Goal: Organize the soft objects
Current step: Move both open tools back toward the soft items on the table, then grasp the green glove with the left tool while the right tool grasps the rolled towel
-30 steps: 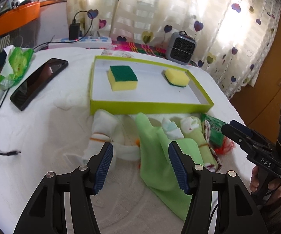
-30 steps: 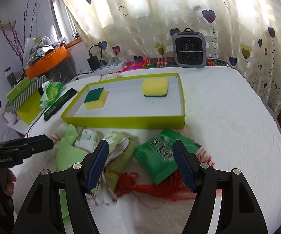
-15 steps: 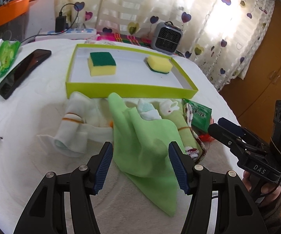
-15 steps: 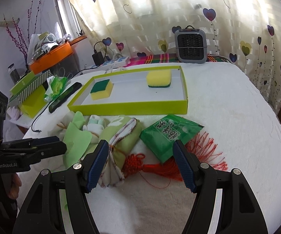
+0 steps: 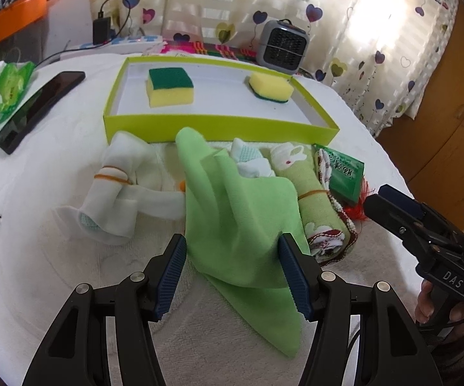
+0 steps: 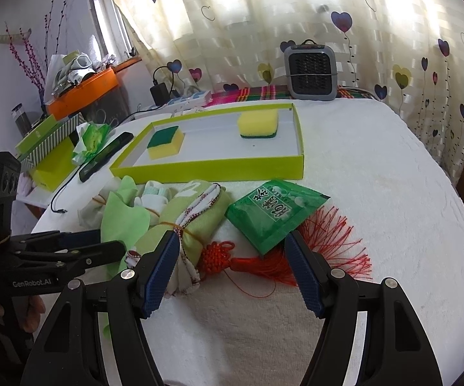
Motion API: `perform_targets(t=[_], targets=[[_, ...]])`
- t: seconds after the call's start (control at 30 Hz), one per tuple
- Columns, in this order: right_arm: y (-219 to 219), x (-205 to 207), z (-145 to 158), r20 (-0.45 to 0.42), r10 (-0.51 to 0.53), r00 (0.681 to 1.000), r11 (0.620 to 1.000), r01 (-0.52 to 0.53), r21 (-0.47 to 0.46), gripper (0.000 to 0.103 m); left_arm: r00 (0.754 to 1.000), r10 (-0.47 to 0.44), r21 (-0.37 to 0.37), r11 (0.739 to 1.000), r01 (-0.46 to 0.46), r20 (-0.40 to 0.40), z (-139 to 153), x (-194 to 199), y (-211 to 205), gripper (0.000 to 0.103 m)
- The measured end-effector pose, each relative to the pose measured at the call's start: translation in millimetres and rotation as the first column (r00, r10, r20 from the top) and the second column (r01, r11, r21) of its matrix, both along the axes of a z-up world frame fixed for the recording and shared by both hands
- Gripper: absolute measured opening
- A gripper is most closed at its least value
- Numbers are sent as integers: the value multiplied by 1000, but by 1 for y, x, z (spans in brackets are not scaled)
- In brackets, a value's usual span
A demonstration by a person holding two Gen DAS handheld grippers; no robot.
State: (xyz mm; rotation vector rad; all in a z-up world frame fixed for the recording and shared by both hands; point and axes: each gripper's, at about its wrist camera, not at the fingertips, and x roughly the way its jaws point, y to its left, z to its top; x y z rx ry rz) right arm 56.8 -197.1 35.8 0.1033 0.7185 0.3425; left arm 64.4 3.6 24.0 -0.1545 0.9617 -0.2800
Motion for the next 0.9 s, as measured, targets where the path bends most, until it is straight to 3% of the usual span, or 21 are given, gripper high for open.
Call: perform_targets(t=[0.2,0.63,0.9], targets=[[3,1,0,-3,6,1000,1000,-6,-5,69,1000,19,5,1000,-19,-10,-6,1,2,58],[17,6,-2,-30,30,999,999,-31,-26,69,1000,-3,3,1000,3,31,-6,-5,4,16],[28,10,1,-35,42,998,999,-44,-30,69,997,1,8,1000,-1,73,0,-12,10,13]])
